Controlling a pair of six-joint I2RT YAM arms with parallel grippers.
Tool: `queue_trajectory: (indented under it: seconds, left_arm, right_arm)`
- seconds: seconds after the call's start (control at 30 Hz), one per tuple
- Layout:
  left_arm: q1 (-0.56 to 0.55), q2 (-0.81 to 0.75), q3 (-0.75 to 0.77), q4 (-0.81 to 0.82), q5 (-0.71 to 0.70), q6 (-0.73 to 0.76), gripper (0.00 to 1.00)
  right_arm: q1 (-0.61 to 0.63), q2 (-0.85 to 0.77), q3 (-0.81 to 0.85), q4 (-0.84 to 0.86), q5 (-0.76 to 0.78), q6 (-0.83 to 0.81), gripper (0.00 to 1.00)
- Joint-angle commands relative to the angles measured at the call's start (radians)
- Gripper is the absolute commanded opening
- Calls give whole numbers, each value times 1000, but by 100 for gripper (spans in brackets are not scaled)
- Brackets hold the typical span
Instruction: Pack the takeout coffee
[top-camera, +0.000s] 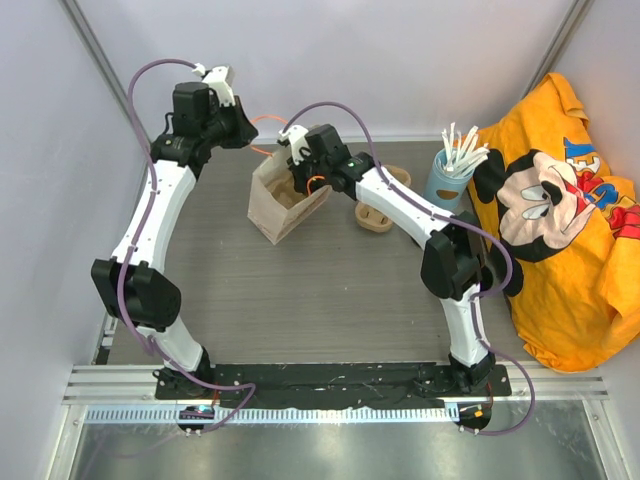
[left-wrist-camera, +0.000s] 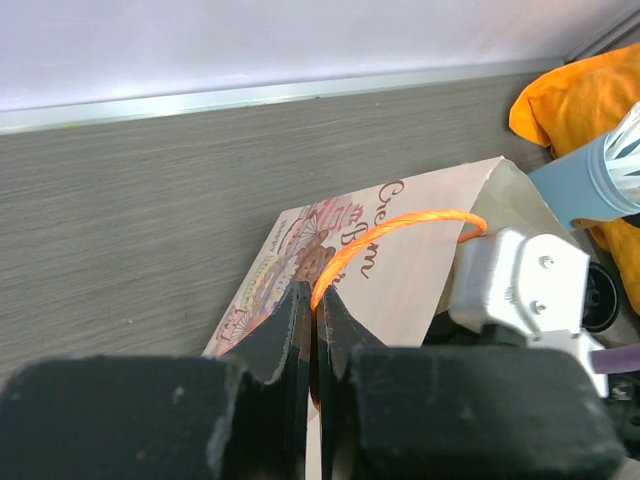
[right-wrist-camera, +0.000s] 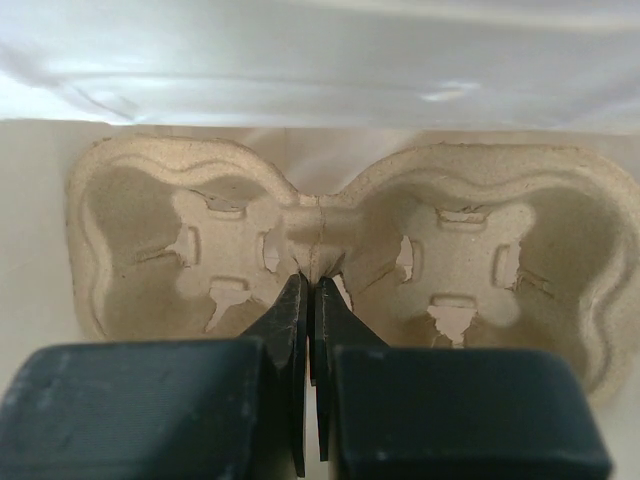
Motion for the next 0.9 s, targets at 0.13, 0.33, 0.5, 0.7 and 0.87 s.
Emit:
queue_trajectory:
  seconds: [0.13,0.33,0.5,0.7,0.87]
  left_arm:
    - [13,7,49,55,20,-15,0]
    - [22,6,49,58,20,-18,0]
    - [27,-3,37,69,14,-19,1]
    - [30,-2,34,84,13,-22,6]
    - [34,1,34,86,13,-22,7]
  right_arm:
    - [0,40,139,-53,-14,-46,1]
    - [2,78,218,-97,-26,-46,1]
    - [0,92,236,-106,-31,-43,1]
    - [-1,103,235,-114,-35,-43,1]
    - [0,115,247,-114,-38,-43,1]
